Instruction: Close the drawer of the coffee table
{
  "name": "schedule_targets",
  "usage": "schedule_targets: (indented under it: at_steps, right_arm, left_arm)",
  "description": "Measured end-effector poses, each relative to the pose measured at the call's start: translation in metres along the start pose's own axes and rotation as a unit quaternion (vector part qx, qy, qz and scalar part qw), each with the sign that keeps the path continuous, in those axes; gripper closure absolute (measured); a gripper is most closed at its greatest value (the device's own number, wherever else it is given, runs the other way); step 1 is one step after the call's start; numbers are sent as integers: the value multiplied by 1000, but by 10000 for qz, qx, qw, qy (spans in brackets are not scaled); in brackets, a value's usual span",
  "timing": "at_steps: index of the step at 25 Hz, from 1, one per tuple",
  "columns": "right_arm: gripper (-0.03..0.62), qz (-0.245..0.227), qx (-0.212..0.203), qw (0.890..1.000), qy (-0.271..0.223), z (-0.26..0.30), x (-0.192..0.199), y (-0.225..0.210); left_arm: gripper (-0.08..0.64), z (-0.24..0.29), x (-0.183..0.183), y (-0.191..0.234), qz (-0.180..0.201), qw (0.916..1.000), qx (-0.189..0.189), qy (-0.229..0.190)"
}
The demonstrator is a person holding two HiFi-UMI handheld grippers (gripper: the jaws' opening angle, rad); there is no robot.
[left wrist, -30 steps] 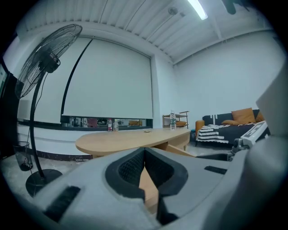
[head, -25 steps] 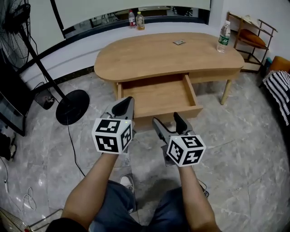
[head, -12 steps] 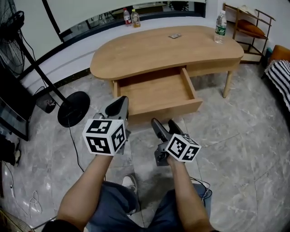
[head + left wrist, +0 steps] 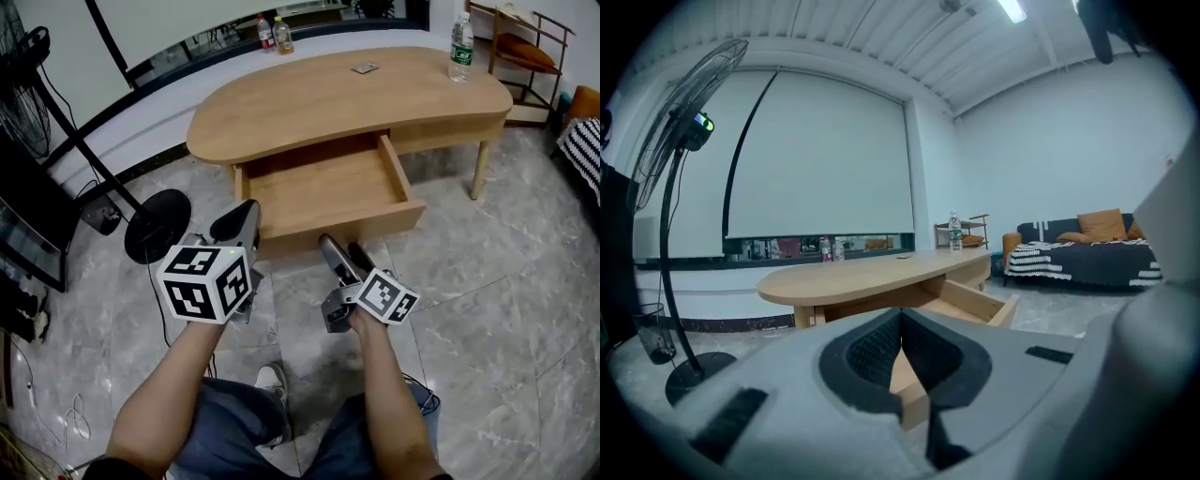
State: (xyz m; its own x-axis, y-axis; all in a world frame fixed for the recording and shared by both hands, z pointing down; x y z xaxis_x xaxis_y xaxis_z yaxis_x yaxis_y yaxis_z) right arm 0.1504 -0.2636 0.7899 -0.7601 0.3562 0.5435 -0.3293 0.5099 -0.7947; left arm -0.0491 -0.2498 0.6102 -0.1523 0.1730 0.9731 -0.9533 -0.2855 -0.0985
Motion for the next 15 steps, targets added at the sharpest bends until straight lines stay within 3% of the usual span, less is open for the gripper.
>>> schedule_targets:
  at_steps: [6,15]
  right_arm:
    - [135,117,-324,9994,-94,8,3,-3]
    - [137,184,-212,9996,-1,11,-5,3]
  left_arm:
    - [558,4,3,4,226,9997,-47,66]
    - [558,11,-1,2,234,9997,10,2]
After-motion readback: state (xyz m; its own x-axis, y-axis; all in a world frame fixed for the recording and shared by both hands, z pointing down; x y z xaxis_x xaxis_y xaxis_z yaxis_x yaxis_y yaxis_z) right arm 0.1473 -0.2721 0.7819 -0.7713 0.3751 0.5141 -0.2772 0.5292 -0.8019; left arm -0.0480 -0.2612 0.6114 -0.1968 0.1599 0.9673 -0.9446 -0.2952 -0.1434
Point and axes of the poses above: the fingertips, and each gripper's own axes: z forward along the fingers, y to its left, x out of its underside, the point moved 8 cm from there along -z, backward along the fingers, and after that the axes turned 9 degrees about -x, right-handed, at the moved point
